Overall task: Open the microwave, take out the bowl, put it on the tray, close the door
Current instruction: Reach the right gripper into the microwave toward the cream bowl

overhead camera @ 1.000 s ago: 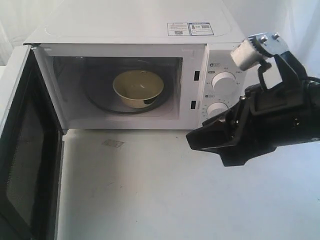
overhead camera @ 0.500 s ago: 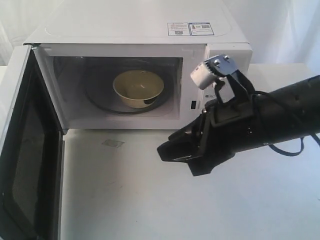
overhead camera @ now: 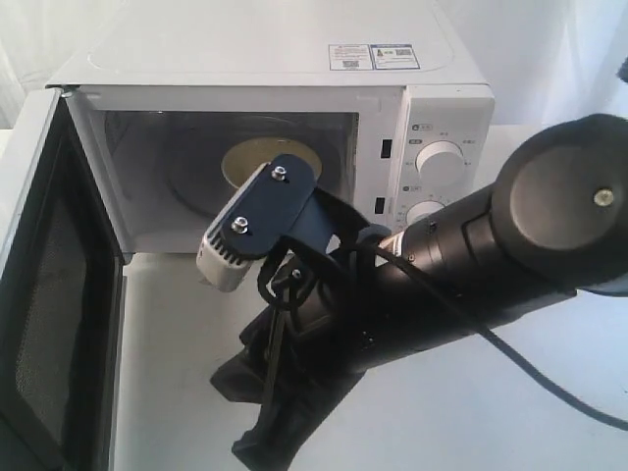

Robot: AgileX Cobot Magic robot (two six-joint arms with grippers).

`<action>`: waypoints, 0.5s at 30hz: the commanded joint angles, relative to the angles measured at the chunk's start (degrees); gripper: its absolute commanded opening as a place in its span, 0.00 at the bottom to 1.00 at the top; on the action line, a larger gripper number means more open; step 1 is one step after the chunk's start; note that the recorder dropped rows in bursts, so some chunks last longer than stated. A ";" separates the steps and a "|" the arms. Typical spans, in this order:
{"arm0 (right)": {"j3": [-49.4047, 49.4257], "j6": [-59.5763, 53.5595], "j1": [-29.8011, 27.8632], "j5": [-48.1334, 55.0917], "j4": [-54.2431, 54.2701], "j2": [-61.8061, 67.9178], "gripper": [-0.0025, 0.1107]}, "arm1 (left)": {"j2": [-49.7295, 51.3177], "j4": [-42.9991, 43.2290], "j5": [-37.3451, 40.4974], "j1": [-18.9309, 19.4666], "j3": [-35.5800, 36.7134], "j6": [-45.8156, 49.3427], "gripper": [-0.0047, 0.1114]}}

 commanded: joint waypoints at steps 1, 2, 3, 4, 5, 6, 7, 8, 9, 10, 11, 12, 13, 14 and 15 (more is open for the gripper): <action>-0.61 7.11 0.39 0.61 -4.19 2.11 0.36 | -0.24 0.00 0.17 -0.03 0.22 -0.11 0.04; -0.61 6.95 0.51 0.61 -4.19 2.60 0.36 | -0.24 0.00 0.17 -0.03 0.22 -0.11 0.04; -0.69 6.86 1.70 -0.53 -5.76 3.07 0.36 | -0.24 0.00 0.17 -0.03 0.22 -0.11 0.04; -1.12 6.86 2.86 -0.72 -7.70 3.43 0.36 | -0.24 0.00 0.17 -0.03 0.22 -0.11 0.04; -1.74 7.40 4.15 -0.82 -10.34 3.65 0.36 | -0.24 0.00 0.17 -0.03 0.22 -0.11 0.04; -2.41 9.45 5.13 -0.45 -13.92 3.64 0.36 | -0.24 0.00 0.17 -0.03 0.22 -0.11 0.04; -3.43 14.04 6.44 -0.07 -20.04 3.75 0.36 | -0.24 0.00 0.17 -0.03 0.22 -0.11 0.04; -4.46 20.25 7.70 0.16 -27.20 4.01 0.36 | -0.24 0.00 0.17 -0.03 0.22 -0.11 0.04; -5.32 27.55 8.42 0.33 -35.27 4.15 0.36 | -0.24 0.00 0.17 -0.03 0.22 -0.11 0.04; -5.97 35.57 9.16 0.66 -44.32 4.42 0.36 | -0.24 0.00 0.17 -0.03 0.22 -0.11 0.04; -6.37 44.39 10.03 1.16 -54.14 4.91 0.36 | -0.24 0.00 0.17 -0.03 0.22 -0.11 0.04; -6.49 51.50 10.68 1.77 -62.00 5.67 0.36 | -0.24 0.00 0.17 -0.03 0.22 -0.11 0.04; -6.49 59.38 11.39 2.42 -70.55 6.62 0.36 | -0.24 0.00 0.17 -0.03 0.22 -0.11 0.04; -6.57 65.50 11.79 3.05 -77.05 7.80 0.36 | -0.24 0.00 0.17 -0.03 0.22 -0.11 0.04; -6.57 68.60 12.19 3.05 -81.20 8.77 0.36 | -0.24 0.00 0.17 -0.03 0.22 -0.11 0.04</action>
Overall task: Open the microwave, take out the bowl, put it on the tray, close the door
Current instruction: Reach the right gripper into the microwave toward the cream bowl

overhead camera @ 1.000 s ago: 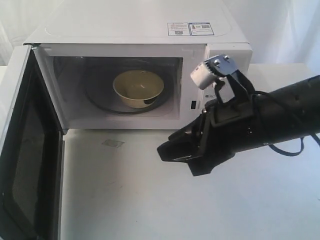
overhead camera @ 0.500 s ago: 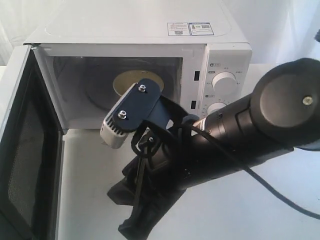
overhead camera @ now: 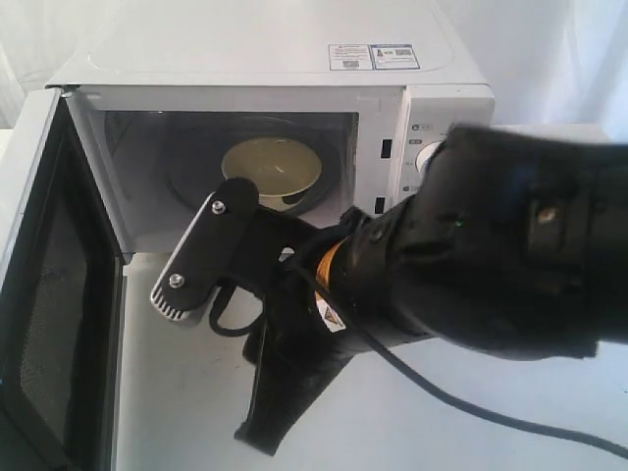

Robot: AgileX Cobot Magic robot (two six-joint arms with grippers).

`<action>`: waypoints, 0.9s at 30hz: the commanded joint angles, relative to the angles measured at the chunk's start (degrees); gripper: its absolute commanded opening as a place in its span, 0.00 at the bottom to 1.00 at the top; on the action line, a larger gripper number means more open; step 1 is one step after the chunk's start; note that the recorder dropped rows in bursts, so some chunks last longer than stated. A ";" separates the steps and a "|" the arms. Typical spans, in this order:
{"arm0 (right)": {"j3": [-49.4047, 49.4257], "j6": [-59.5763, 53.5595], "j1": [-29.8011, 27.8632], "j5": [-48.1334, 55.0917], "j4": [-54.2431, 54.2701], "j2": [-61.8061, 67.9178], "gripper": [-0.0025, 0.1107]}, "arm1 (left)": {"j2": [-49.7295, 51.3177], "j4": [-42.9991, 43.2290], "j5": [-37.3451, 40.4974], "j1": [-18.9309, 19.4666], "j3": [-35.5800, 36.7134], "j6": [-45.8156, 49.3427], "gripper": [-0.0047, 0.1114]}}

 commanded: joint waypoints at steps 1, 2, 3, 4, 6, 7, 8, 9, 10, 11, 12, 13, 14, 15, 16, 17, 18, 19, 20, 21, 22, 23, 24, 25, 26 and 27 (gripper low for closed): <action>-0.57 23.68 1.79 1.06 -28.65 4.61 0.36 | -0.24 0.00 0.17 -0.03 0.22 -0.11 0.04; -0.57 24.48 1.79 0.16 -32.31 5.99 0.36 | -0.24 0.00 0.17 -0.03 0.22 -0.11 0.04; -0.57 24.60 1.79 -0.91 -35.65 7.08 0.36 | -0.24 0.00 0.17 -0.03 0.22 -0.11 0.04; -0.57 24.60 1.79 -3.34 -39.15 8.44 0.36 | -0.24 0.00 0.17 -0.03 0.22 -0.11 0.04; -0.57 24.60 1.67 -8.20 -46.11 9.95 0.36 | -0.24 0.00 0.17 -0.03 0.22 -0.11 0.04; -0.57 24.60 1.53 -11.40 -51.28 10.51 0.36 | -0.24 0.00 0.17 -0.03 0.22 -0.11 0.04; -0.63 24.60 0.90 -14.68 -54.91 11.09 0.36 | -0.24 0.00 0.17 -0.03 0.22 -0.11 0.04; -0.73 24.60 0.00 -17.17 -58.71 11.60 0.36 | -0.24 0.00 0.17 -0.03 0.22 -0.11 0.04; -0.77 24.60 -1.08 -18.82 -61.85 12.20 0.37 | -0.24 0.00 0.17 -0.03 0.22 -0.11 0.04; -1.08 24.60 -2.17 -19.64 -63.21 12.79 0.38 | -0.24 0.00 0.17 -0.03 0.22 -0.11 0.04; -1.41 24.60 -3.11 -20.06 -63.32 13.40 0.38 | -0.24 0.00 0.17 -0.03 0.22 -0.11 0.04; -2.09 24.60 -4.52 -19.91 -63.32 14.36 0.39 | -0.24 0.00 0.17 -0.03 0.22 -0.11 0.04; -2.49 24.77 -5.55 -19.91 -63.32 14.87 0.39 | -0.24 0.00 0.17 -0.03 0.22 -0.11 0.04; -2.99 25.03 -6.78 -20.33 -63.32 15.48 0.38 | -0.24 0.00 0.17 -0.03 0.22 -0.11 0.04; -3.27 25.49 -7.90 -20.66 -63.32 15.96 0.38 | -0.24 0.00 0.17 -0.03 0.22 -0.11 0.04; -3.68 25.98 -8.74 -21.15 -63.32 16.51 0.38 | -0.24 0.00 0.17 -0.03 0.22 -0.11 0.04; -4.16 26.09 -9.72 -21.90 -63.32 16.95 0.38 | -0.24 0.00 0.17 -0.03 0.22 -0.11 0.04; -4.53 26.09 -10.53 -22.96 -63.32 17.47 0.38 | -0.24 0.00 0.17 -0.03 0.22 -0.11 0.04; -4.89 26.09 -11.34 -23.76 -63.32 17.88 0.38 | -0.24 0.00 0.17 -0.03 0.22 -0.11 0.04; -5.37 26.09 -12.11 -24.47 -63.84 18.49 0.38 | -0.24 0.00 0.17 -0.03 0.22 -0.11 0.04; -5.76 26.09 -12.71 -24.55 -64.74 19.02 0.38 | -0.24 0.00 0.17 -0.03 0.22 -0.11 0.04; -6.22 26.09 -13.18 -24.44 -64.74 19.50 0.38 | -0.24 0.00 0.17 -0.03 0.22 -0.11 0.04; -6.80 26.09 -13.75 -24.18 -64.74 20.14 0.38 | -0.24 0.00 0.17 -0.03 0.22 -0.11 0.04; -7.38 26.09 -14.20 -24.04 -64.74 20.74 0.38 | -0.24 0.00 0.17 -0.03 0.22 -0.11 0.04; -7.94 26.09 -14.50 -24.04 -64.87 21.27 0.38 | -0.24 0.00 0.17 -0.03 0.22 -0.11 0.04; -8.52 26.09 -14.93 -24.16 -64.85 21.91 0.38 | -0.24 0.00 0.17 -0.03 0.22 -0.11 0.04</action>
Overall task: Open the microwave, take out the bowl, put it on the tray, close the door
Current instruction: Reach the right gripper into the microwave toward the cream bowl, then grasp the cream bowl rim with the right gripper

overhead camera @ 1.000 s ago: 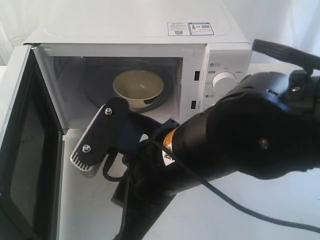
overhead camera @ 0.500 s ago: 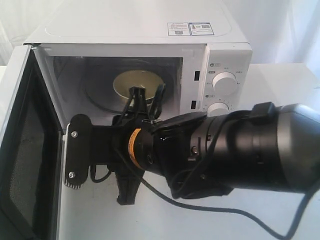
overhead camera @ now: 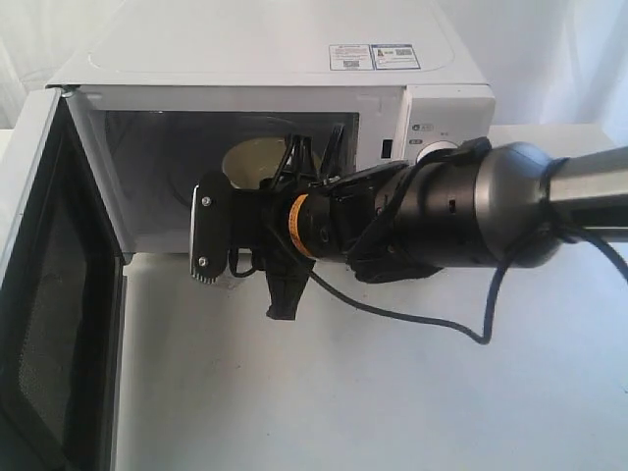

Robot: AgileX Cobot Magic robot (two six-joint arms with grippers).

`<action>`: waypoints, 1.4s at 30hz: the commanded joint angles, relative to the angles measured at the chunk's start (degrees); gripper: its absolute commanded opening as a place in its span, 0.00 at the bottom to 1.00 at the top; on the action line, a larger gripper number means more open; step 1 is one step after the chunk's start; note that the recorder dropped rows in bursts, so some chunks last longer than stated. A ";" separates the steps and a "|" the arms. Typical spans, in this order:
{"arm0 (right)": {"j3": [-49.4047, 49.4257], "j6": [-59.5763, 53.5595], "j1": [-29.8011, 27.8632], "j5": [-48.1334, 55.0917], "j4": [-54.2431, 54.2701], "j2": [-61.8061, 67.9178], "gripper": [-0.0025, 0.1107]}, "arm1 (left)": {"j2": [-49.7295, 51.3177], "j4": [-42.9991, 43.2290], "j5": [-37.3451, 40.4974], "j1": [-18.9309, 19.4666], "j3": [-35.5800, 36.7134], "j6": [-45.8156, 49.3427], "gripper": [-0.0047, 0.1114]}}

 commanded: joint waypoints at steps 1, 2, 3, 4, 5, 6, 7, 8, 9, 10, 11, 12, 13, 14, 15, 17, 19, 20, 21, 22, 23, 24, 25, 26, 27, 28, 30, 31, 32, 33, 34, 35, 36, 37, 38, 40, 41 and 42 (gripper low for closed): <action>-2.64 0.46 -2.21 -0.59 -0.64 2.74 0.38 | -0.24 0.00 0.17 -0.03 0.22 -0.11 0.04; -3.32 1.12 -2.48 -0.71 -0.64 3.50 0.38 | -0.24 0.00 0.17 -0.03 0.22 -0.11 0.04; -3.90 1.81 -2.73 -0.51 -0.64 4.30 0.39 | -0.24 0.00 0.17 -0.03 0.22 -0.11 0.04; -4.68 1.63 -3.02 -0.55 -0.64 5.08 0.39 | -0.24 0.00 0.17 -0.03 0.22 -0.11 0.04; -5.44 1.63 -3.16 -0.45 -0.64 5.84 0.41 | -0.24 0.00 0.17 -0.03 0.22 -0.11 0.04; -5.96 1.63 -3.42 -0.45 -0.64 6.42 0.43 | -0.24 0.00 0.17 -0.03 0.22 -0.11 0.04; -6.58 1.63 -3.44 -0.40 -0.73 7.03 0.45 | -0.24 0.00 0.17 -0.03 0.22 -0.11 0.04; -7.13 1.63 -3.44 -0.40 -0.88 7.63 0.47 | -0.24 0.00 0.17 -0.03 0.22 -0.11 0.04; -7.53 1.63 -3.55 -0.40 -0.88 8.04 0.47 | -0.24 0.00 0.17 -0.03 0.22 -0.11 0.04; -8.04 1.63 -3.54 -0.40 -1.18 8.47 0.47 | -0.24 0.00 0.17 -0.03 0.22 -0.11 0.04; -8.44 1.63 -3.67 -0.40 -1.39 8.82 0.47 | -0.24 0.00 0.17 -0.03 0.22 -0.11 0.04; -8.93 1.63 -3.81 -0.29 -1.51 9.28 0.47 | -0.24 0.00 0.17 -0.03 0.22 -0.11 0.04; -9.28 1.79 -4.04 -0.29 -1.53 9.70 0.47 | -0.24 0.00 0.17 -0.03 0.22 -0.11 0.04; -9.82 1.79 -4.18 -0.29 -1.53 10.08 0.47 | -0.24 0.00 0.17 -0.03 0.22 -0.11 0.04; -10.18 1.88 -4.57 -0.29 -1.53 10.45 0.47 | -0.24 0.00 0.17 -0.03 0.22 -0.11 0.04; -10.91 1.88 -4.68 -0.29 -1.53 11.32 0.47 | -0.24 0.00 0.17 -0.03 0.22 -0.11 0.04; -11.70 1.88 -4.82 -0.29 -1.53 11.96 0.47 | -0.24 0.00 0.17 -0.03 0.22 -0.11 0.04; -12.05 1.88 -4.82 -0.29 -1.53 12.45 0.47 | -0.24 0.00 0.17 -0.03 0.22 -0.11 0.04; -12.50 1.88 -4.95 -0.29 -1.53 12.55 0.47 | -0.24 0.00 0.17 -0.03 0.22 -0.11 0.04; -12.71 1.88 -5.16 -0.29 -1.53 12.80 0.47 | -0.24 0.00 0.17 -0.03 0.22 -0.11 0.04; -13.00 1.88 -5.31 -0.29 -1.66 13.11 0.47 | -0.24 0.00 0.17 -0.03 0.22 -0.11 0.04; -13.28 1.88 -5.44 -0.15 -1.66 13.17 0.47 | -0.24 0.00 0.17 -0.03 0.22 -0.11 0.04; -13.54 1.88 -5.72 -0.15 -1.66 13.20 0.47 | -0.24 0.00 0.17 -0.03 0.22 -0.11 0.04; -13.65 1.88 -5.80 -0.27 -1.66 13.20 0.47 | -0.24 0.00 0.17 -0.03 0.22 -0.11 0.04; -13.78 1.88 -5.94 -0.27 -1.66 13.30 0.47 | -0.24 0.00 0.17 -0.03 0.22 -0.11 0.04; -13.89 1.88 -6.06 -0.27 -1.66 13.42 0.47 | -0.24 0.00 0.17 -0.03 0.22 -0.11 0.04; -14.26 1.88 -6.32 -0.59 -1.66 13.66 0.47 | -0.24 0.00 0.17 -0.03 0.22 -0.11 0.04; -14.54 1.88 -6.43 -0.73 -1.66 13.77 0.47 | -0.24 0.00 0.17 -0.03 0.22 -0.11 0.04; -14.67 1.88 -6.43 -0.73 -1.66 14.02 0.47 | -0.24 0.00 0.17 -0.03 0.22 -0.11 0.04; -14.91 1.88 -6.43 -0.87 -1.66 14.30 0.47 | -0.24 0.00 0.17 -0.03 0.22 -0.11 0.04; -15.22 1.88 -6.43 -0.87 -1.66 14.55 0.47 | -0.24 0.00 0.17 -0.03 0.22 -0.11 0.04; -15.63 1.88 -6.43 -0.87 -1.66 14.86 0.47 | -0.24 0.00 0.17 -0.03 0.22 -0.11 0.04; -15.99 1.88 -6.43 -1.00 -1.75 15.30 0.47 | -0.24 0.00 0.17 -0.03 0.22 -0.11 0.04; -16.42 1.88 -6.43 -1.00 -1.75 15.66 0.47 | -0.24 0.00 0.17 -0.03 0.22 -0.11 0.04; -16.79 1.88 -6.43 -1.00 -1.75 16.09 0.47 | -0.24 0.00 0.17 -0.03 0.22 -0.11 0.04; -17.38 1.88 -6.43 -1.00 -1.75 16.58 0.47 | -0.24 0.00 0.17 -0.03 0.22 -0.11 0.04; -17.51 1.88 -6.43 -1.00 -1.75 17.01 0.47 | -0.24 0.00 0.17 -0.03 0.22 -0.11 0.04; -17.74 1.88 -6.43 -1.30 -1.75 17.12 0.47 | -0.24 0.00 0.17 -0.03 0.22 -0.11 0.04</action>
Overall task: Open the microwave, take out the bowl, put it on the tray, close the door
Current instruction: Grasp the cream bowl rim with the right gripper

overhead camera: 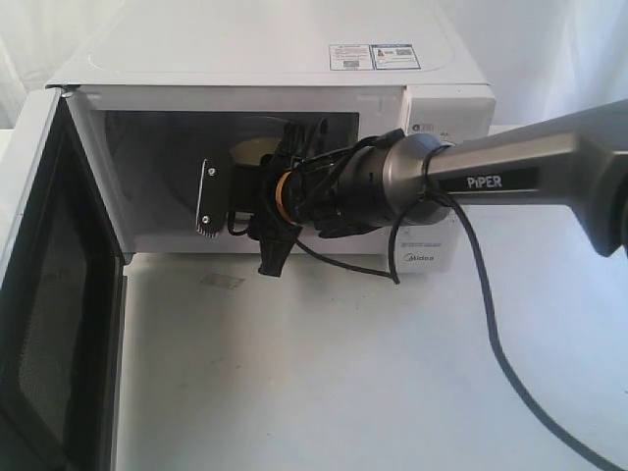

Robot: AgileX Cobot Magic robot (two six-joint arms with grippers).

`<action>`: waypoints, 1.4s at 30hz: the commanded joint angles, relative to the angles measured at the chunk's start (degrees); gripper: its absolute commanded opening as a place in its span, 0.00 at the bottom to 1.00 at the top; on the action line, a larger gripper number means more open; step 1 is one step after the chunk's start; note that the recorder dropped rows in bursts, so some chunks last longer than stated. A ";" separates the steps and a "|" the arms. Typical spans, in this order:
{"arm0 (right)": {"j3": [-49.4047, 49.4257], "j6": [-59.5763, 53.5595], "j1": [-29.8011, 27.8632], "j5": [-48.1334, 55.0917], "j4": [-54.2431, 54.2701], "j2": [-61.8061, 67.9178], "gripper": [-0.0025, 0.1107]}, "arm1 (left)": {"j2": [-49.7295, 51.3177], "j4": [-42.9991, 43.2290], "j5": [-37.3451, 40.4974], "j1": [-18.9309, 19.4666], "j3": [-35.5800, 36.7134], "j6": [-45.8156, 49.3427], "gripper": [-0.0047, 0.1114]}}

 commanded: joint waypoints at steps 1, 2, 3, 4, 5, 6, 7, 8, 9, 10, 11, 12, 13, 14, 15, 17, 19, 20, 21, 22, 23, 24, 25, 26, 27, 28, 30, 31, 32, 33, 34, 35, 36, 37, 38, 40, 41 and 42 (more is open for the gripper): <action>-1.17 0.38 -0.56 -0.33 -0.06 0.67 0.46 | -0.24 0.00 0.17 -0.03 0.22 -0.11 0.04; -1.17 0.38 -0.72 -0.46 -0.06 0.76 0.45 | -0.24 0.00 0.17 -0.03 0.22 -0.11 0.04; -1.17 0.38 -0.87 -1.06 -0.06 0.76 0.44 | -0.24 0.00 0.17 -0.03 0.22 -0.11 0.04; -1.17 0.38 -1.02 -1.09 0.05 0.76 0.42 | -0.24 0.00 0.17 -0.03 0.22 -0.11 0.04; -1.17 0.38 -1.24 -1.09 0.13 0.76 0.40 | -0.24 0.00 0.17 -0.03 0.22 -0.11 0.04; -1.17 0.38 -1.40 -1.23 0.13 0.76 0.38 | -0.24 0.00 0.17 -0.03 0.22 -0.11 0.04; -1.17 0.38 -1.40 -1.23 0.13 0.76 0.36 | -0.24 0.00 0.17 -0.03 0.22 -0.11 0.04; -1.17 0.38 -1.60 -1.23 0.13 0.76 0.34 | -0.24 0.00 0.17 -0.03 0.22 -0.11 0.04; -1.17 0.38 -1.53 -1.52 0.13 0.76 0.32 | -0.24 0.00 0.17 -0.03 0.22 -0.11 0.04; -1.17 0.38 -1.76 -2.03 0.13 0.76 0.31 | -0.24 0.00 0.17 -0.03 0.22 -0.11 0.04; -1.17 0.38 -1.97 -2.28 0.13 0.76 0.29 | -0.24 0.00 0.17 -0.03 0.22 -0.11 0.04; -1.17 0.38 -1.97 -2.28 0.28 0.76 0.28 | -0.24 0.00 0.17 -0.03 0.22 -0.11 0.04; -1.17 0.38 -1.97 -2.16 0.62 0.76 0.25 | -0.24 0.00 0.17 -0.03 0.22 -0.11 0.04; -1.17 0.38 -1.97 -2.27 1.09 0.76 0.22 | -0.24 0.00 0.17 -0.03 0.22 -0.11 0.04; -1.17 0.38 -1.97 -2.28 1.21 0.76 0.19 | -0.24 0.00 0.17 -0.03 0.22 -0.11 0.04; -1.17 0.38 -1.97 -2.40 1.21 0.76 0.11 | -0.24 0.00 0.17 -0.03 0.22 -0.11 0.04; -1.17 0.38 -1.97 -2.52 1.60 0.76 0.03 | -0.24 0.00 0.17 -0.03 0.22 -0.11 0.04; -1.17 0.42 -1.97 -2.52 1.60 0.76 0.02 | -0.24 0.00 0.17 -0.03 0.22 -0.11 0.04; -1.17 0.42 -1.97 -2.52 1.60 0.76 0.02 | -0.24 0.00 0.17 -0.03 0.22 -0.11 0.04; -1.17 0.42 -1.97 -2.52 1.60 0.76 0.02 | -0.24 0.00 0.17 -0.03 0.22 -0.11 0.04; -1.17 0.52 -1.97 -2.52 1.91 0.76 0.02 | -0.24 0.00 0.17 -0.03 0.22 -0.11 0.04; -1.17 0.66 -1.97 -2.71 1.91 0.76 0.02 | -0.24 0.00 0.17 -0.03 0.22 -0.11 0.04; -1.17 1.03 -1.87 -2.82 1.91 0.64 0.02 | -0.24 0.00 0.17 -0.03 0.22 -0.11 0.04; -1.17 2.02 -1.76 -3.37 1.91 0.64 0.02 | -0.24 0.00 0.17 -0.03 0.22 -0.11 0.04; -1.17 2.70 -1.59 -3.66 1.91 0.35 0.02 | -0.24 0.00 0.17 -0.03 0.22 -0.11 0.04; -0.93 3.45 -1.27 -3.76 1.91 -0.08 0.02 | -0.24 0.00 0.17 -0.03 0.22 -0.11 0.04; -0.09 4.29 -0.46 -4.37 1.91 -1.25 0.02 | -0.24 0.00 0.17 -0.03 0.22 -0.11 0.04; 0.42 4.80 -0.11 -4.50 1.91 -1.87 0.02 | -0.24 0.00 0.17 -0.03 0.22 -0.11 0.04; 1.24 6.25 0.40 -4.62 1.91 -2.71 0.02 | -0.24 0.00 0.17 -0.03 0.22 -0.11 0.04; 2.26 7.92 1.04 -4.78 1.91 -3.61 0.02 | -0.24 0.00 0.17 -0.03 0.22 -0.11 0.04; 3.32 8.54 1.60 -4.78 1.91 -4.44 0.02 | -0.24 0.00 0.17 -0.03 0.22 -0.11 0.04; 4.38 9.30 2.26 -5.06 1.64 -5.24 0.02 | -0.24 0.00 0.17 -0.03 0.22 -0.11 0.04; 5.51 9.47 2.88 -5.51 1.55 -6.03 0.02 | -0.24 0.00 0.17 -0.03 0.22 -0.11 0.04; 6.47 9.58 3.51 -5.88 1.55 -6.77 0.02 | -0.24 0.00 0.17 -0.03 0.22 -0.11 0.04; 7.71 9.96 4.18 -6.01 1.66 -7.80 0.02 | -0.24 0.00 0.17 -0.03 0.22 -0.11 0.04; 9.92 12.57 5.60 -5.61 1.78 -9.76 0.02 | -0.24 0.00 0.17 -0.03 0.22 -0.11 0.04; 11.22 13.68 6.47 -5.18 1.91 -10.91 0.02 | -0.24 0.00 0.17 -0.03 0.22 -0.11 0.04; 12.53 14.38 7.44 -4.26 1.91 -12.08 0.02 | -0.24 0.00 0.17 -0.03 0.22 -0.11 0.04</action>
